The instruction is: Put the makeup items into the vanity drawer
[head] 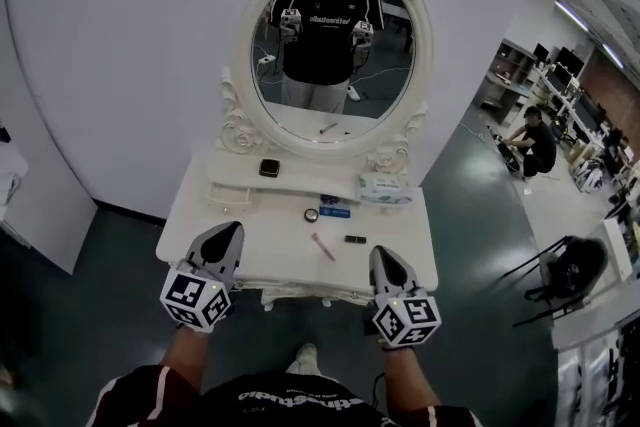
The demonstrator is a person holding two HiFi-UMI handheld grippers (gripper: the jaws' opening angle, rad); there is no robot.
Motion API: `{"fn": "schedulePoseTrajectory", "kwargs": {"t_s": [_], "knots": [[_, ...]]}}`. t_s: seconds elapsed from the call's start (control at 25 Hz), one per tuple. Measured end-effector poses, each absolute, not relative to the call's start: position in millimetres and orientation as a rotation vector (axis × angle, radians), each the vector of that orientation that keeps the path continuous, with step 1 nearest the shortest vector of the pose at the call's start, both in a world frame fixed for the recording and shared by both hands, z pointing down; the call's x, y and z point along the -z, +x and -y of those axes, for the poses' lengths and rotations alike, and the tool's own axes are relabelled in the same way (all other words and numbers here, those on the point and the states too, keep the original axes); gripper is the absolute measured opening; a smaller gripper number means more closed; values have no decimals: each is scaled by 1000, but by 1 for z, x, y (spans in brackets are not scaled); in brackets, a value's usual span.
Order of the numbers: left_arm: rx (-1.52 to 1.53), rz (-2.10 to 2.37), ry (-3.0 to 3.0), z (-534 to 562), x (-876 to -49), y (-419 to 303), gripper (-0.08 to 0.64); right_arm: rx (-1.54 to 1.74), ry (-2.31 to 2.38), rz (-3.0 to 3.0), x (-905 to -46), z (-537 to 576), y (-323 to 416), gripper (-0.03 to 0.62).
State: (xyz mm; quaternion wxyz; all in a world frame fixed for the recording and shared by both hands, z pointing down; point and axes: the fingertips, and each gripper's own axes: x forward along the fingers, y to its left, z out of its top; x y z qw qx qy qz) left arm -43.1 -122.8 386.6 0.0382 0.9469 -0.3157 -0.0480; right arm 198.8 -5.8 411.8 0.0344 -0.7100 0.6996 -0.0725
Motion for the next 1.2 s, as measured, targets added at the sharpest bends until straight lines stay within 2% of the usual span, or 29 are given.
{"fn": "schedulePoseTrajectory", "kwargs": {"t_s": [0.4, 0.8, 1.08, 1.2], "knots": [[143, 1044, 2883, 163, -385, 13, 3, 246, -2094, -2226, -420, 68, 243, 3], [101, 982, 2897, 193, -395, 11, 3, 247, -2105, -2280, -427, 106, 224, 5], [103, 948, 2898, 207, -399, 3, 3, 267, -2089, -2325, -438, 118, 207, 106], [94, 926, 2914, 207, -398, 7, 3, 281, -2101, -2338, -446, 120, 208, 109]]}}
